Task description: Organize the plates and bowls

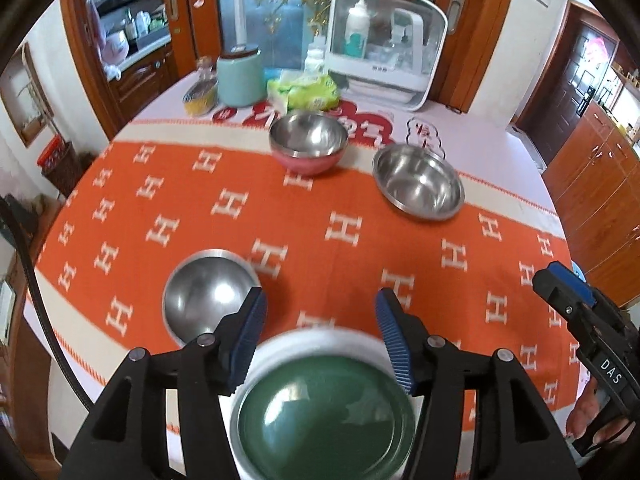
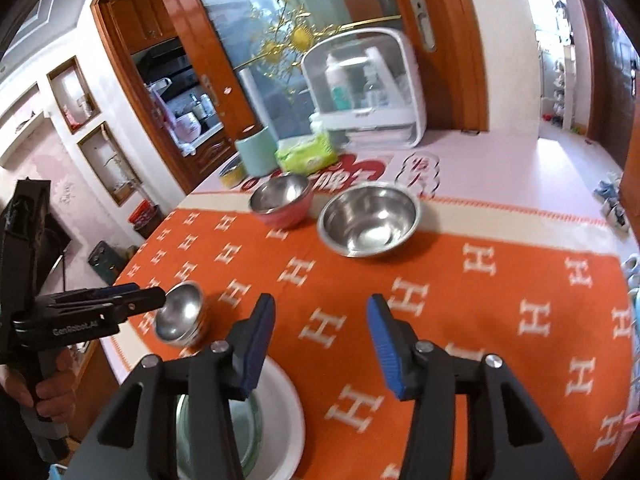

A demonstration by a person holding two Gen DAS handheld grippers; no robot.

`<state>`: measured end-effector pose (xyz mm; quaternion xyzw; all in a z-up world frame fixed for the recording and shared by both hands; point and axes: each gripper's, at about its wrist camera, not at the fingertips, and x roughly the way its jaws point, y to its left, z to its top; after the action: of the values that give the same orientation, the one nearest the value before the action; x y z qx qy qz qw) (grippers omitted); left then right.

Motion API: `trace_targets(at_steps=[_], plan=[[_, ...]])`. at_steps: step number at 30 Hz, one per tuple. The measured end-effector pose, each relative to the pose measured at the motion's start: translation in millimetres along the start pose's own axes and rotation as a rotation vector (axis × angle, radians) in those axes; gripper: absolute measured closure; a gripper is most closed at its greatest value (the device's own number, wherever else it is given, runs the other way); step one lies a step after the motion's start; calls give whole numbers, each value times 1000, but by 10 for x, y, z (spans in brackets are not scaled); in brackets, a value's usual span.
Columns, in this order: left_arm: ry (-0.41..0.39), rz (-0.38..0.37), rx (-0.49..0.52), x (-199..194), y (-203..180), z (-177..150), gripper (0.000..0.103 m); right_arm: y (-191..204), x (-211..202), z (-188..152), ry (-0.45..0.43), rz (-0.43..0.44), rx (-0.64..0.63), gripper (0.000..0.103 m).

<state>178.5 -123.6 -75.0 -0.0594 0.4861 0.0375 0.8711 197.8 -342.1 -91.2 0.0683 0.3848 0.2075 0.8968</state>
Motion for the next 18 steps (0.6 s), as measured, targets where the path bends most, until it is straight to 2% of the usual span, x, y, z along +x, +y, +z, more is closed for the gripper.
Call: trace_targets(at_steps=[9, 18], plan=[[-55, -23, 32, 142, -231, 572, 43, -199, 152, 462, -60, -78, -21, 52], [-42, -25, 12, 552, -308, 1041, 42, -323, 530, 760, -65, -151, -73, 52]])
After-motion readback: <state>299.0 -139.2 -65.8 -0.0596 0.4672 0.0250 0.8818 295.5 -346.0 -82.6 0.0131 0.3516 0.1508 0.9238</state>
